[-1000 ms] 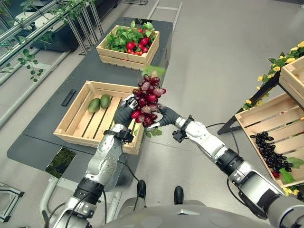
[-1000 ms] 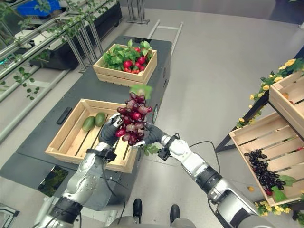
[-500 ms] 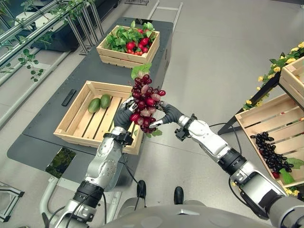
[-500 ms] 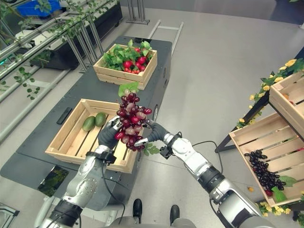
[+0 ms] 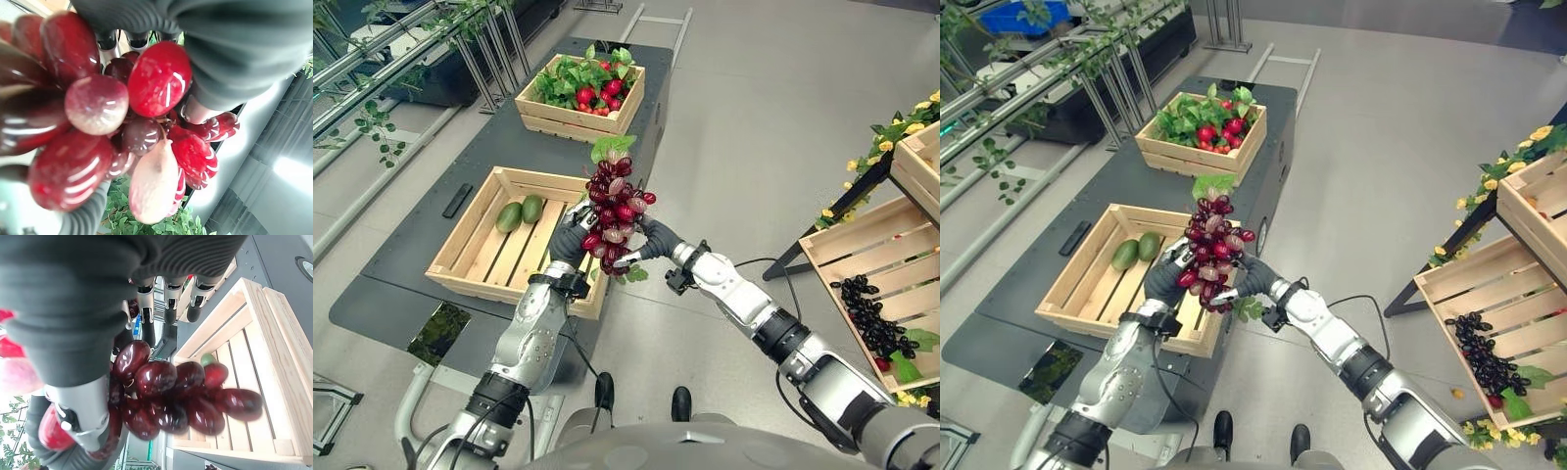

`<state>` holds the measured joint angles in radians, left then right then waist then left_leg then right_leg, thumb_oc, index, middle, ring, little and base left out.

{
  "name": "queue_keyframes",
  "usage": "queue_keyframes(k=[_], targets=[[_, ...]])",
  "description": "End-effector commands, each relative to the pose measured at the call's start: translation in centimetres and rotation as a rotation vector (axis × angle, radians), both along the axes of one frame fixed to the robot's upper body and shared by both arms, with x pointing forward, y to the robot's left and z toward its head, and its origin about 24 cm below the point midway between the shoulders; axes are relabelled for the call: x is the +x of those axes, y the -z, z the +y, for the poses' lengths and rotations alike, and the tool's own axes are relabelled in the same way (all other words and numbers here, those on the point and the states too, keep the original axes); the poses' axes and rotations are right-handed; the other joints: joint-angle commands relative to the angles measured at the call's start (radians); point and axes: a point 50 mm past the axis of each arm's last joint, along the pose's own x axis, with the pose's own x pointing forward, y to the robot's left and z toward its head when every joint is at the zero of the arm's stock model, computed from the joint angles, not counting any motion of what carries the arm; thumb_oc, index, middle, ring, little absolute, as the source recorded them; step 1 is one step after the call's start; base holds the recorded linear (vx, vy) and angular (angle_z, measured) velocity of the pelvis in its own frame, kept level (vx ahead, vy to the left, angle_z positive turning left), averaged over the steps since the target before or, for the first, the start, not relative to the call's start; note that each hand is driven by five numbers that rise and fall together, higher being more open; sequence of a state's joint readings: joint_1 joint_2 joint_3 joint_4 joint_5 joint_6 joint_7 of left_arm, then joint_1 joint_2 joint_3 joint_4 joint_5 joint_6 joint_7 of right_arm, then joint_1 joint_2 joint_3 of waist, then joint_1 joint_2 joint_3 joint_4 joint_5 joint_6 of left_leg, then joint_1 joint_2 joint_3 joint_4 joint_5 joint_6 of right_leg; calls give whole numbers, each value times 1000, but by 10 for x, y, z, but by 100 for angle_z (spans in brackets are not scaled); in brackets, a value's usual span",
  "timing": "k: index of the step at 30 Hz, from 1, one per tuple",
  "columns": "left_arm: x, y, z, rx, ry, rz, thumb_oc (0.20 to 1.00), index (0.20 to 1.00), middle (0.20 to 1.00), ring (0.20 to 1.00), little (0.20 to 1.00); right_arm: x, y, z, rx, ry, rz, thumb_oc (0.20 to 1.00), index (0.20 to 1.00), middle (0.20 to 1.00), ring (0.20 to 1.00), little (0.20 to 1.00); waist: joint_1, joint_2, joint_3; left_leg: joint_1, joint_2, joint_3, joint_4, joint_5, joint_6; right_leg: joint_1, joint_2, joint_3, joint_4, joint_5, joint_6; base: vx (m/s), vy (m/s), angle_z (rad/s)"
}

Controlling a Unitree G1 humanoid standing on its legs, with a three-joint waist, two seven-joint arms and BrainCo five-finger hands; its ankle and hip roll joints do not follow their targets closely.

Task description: Pick up the fruits from the basket on one side to the basket on the other side

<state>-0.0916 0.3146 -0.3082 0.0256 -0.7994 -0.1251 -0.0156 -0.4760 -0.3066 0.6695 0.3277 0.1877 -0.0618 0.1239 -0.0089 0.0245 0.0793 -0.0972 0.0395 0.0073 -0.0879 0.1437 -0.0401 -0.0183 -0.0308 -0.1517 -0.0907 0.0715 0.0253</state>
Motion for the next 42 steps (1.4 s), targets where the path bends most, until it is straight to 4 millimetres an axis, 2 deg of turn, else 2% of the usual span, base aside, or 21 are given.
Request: queue_keyframes(k=[1,16,23,24,28,42], targets=[[14,-35,-34,-26,128,-175,200,200,200,200,200,-3,-45,55,161,-161,-134,1000,1000,1000,1000,1000,17,-68,-31,46,-7,-7,1,-131,-12,-17,-93,-3,3,-16,108,0,0,0],[17,-45,-50,-45,172,-203,200,200,200,200,200,-10,-36,80,142,-218,-84,1000,1000,1000,1000,1000,19,-66,-26,49,-7,-11,1,-131,-12,-12,-94,-6,3,-18,107,2,1,1],[16,-46,-59,-67,200,-199,200,200,200,200,200,-11,-40,89,157,-226,-90,1000,1000,1000,1000,1000,19,-65,-24,48,-7,-9,1,-131,-11,-14,-94,-5,3,-18,108,0,0,0],[16,-46,-60,-68,204,-196,200,200,200,200,200,-11,-41,90,160,-229,-91,200,200,200,200,200,19,-65,-24,48,-7,-9,1,-131,-11,-13,-94,-5,3,-18,108,0,0,0],[15,-45,-66,-67,230,-190,200,200,200,200,200,-11,-39,90,180,-223,-69,200,200,200,200,200,18,-65,-24,49,-8,-8,1,-132,-10,-12,-93,-5,3,-19,107,0,0,0],[15,-44,-65,-62,220,-186,200,200,200,200,200,-8,-36,81,182,-184,-64,200,200,200,200,200,13,-64,-24,52,-5,-6,1,-135,-12,-11,-91,-4,3,-22,107,0,0,0]])
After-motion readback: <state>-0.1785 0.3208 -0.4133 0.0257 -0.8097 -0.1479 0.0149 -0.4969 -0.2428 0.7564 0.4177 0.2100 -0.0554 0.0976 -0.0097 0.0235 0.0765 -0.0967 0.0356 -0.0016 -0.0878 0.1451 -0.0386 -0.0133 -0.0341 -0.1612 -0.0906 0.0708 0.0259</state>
